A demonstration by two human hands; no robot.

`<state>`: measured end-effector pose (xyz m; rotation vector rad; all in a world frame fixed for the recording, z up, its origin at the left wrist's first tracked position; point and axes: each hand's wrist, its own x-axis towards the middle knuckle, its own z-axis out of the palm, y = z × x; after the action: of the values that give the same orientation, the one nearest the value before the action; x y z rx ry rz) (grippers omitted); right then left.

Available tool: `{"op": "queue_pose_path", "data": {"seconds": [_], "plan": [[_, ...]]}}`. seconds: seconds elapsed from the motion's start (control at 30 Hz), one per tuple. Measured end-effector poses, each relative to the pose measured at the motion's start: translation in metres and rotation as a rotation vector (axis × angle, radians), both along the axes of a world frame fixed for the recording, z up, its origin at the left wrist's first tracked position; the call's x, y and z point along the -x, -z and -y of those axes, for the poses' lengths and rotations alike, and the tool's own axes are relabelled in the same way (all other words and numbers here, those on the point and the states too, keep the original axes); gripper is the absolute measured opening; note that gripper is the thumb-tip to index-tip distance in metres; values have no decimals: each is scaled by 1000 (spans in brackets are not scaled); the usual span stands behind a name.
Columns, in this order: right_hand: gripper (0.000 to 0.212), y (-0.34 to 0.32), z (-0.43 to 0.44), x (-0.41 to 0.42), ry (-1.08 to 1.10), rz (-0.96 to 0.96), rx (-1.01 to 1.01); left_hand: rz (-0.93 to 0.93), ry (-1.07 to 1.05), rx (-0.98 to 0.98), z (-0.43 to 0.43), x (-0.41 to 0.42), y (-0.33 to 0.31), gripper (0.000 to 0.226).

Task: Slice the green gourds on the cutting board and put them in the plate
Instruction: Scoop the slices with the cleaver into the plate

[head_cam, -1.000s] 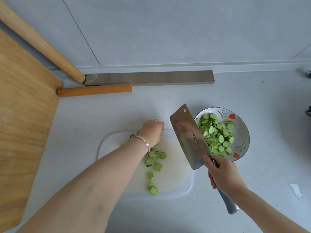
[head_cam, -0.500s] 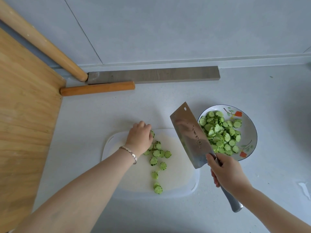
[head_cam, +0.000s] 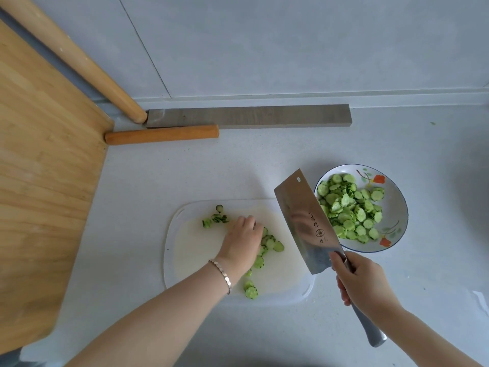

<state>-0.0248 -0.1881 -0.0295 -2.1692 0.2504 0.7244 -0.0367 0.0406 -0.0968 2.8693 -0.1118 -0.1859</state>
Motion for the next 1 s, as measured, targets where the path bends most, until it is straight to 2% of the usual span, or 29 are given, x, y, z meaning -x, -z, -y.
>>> {"op": "queue_pose_path", "data": {"seconds": [0.17,0.27,0.5,0.6,0.7,0.87,1.0], "plan": [[38,12,9,20,49,-46,-45,85,-66,116,4,36,1,20],[37,23,15,36,95,-83,-84,90,-238,218,-9,49,3,41],[36,44,22,55,200,-183,-209,119,-673,489,-21,69,16,50],[37,53,23,57,208,-207,-229,143,-579,469,-13,67,18,62],[36,55,19,55,183,-217,-250,103,-438,325,0,61,27,63],[37,57,0,51,88,-216,-279,103,-487,262,22,53,34,77],[35,56,0,49,103,-203,-301,170,-582,317,31,51,36,64]]}}
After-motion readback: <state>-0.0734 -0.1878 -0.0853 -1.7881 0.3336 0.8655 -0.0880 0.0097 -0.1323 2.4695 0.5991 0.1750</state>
